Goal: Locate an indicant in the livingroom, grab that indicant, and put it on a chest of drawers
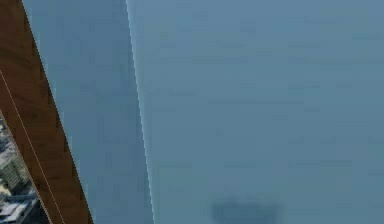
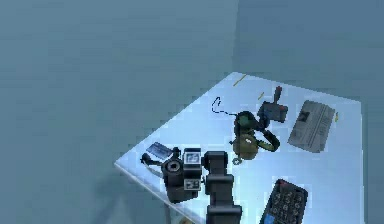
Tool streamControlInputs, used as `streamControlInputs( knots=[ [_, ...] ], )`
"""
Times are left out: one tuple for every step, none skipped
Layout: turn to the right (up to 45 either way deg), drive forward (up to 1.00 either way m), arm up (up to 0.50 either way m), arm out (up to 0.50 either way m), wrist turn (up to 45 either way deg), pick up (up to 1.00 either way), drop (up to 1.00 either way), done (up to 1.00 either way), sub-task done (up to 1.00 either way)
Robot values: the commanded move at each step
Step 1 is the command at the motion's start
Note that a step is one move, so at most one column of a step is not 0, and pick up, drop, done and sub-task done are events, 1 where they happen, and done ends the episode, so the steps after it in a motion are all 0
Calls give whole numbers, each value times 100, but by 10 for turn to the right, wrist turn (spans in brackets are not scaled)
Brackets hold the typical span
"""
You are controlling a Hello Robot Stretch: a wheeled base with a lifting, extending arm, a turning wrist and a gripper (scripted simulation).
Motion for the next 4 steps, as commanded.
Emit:
streamControlInputs(
  knots=[
    [0, 0, 10, 0, 0, 0, 0, 0, 0],
    [0, 0, 6, 0, 0, 0, 0, 0, 0],
    [0, 0, 0, 0, -450, 0, 0, 0, 0],
    [0, 0, 0, 0, -450, 0, 0, 0, 0]
  ],
)
